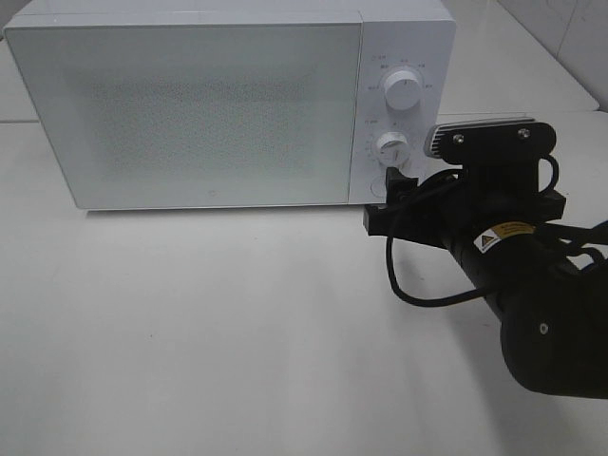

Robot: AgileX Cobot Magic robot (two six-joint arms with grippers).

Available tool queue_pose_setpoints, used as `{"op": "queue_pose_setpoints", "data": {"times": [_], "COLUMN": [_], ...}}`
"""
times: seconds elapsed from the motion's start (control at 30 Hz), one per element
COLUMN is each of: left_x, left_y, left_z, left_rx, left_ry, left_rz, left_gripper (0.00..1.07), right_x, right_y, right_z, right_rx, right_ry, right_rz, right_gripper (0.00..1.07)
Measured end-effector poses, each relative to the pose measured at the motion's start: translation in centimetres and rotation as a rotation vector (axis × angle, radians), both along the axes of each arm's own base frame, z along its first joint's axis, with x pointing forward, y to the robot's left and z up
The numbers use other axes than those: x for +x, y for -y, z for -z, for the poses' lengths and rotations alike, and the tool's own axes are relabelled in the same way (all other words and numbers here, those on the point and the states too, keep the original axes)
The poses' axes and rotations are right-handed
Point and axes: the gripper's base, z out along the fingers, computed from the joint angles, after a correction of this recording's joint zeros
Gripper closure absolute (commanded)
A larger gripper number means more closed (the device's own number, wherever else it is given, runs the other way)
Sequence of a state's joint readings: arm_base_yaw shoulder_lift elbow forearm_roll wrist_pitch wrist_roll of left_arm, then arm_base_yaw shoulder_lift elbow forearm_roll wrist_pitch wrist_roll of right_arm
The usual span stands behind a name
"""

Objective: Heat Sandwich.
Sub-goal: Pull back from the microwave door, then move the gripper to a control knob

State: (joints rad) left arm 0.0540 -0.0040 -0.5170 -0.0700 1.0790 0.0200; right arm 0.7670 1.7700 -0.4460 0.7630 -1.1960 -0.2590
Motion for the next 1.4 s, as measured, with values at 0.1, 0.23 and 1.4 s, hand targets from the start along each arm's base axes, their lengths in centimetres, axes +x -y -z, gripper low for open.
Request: {"op": "queue_pose_setpoints", "data": {"times": [0.1,0.23,1.4], "left_x": [0.0,0.0,0.0], "left_y": [0.0,0.0,0.0], "left_z": [0.0,0.0,0.0], "left_rx": [0.0,0.0,0.0], "left_ry": [0.0,0.0,0.0], "left_rz": [0.0,0.0,0.0], "left_gripper": [0.09,0.09,0.09], "right_x": [0.3,0.4,4.6], "right_y": [-0.2,-0.3,-2.0], "right_z": [-0.2,-0.4,1.5], "right_rx": [0.013,0.021,0.056], "right_ry": [0.007,0.015,0.01], "right_rz": [0.011,0.013,0.004], "right_gripper": [0.32,0.32,0.32]}}
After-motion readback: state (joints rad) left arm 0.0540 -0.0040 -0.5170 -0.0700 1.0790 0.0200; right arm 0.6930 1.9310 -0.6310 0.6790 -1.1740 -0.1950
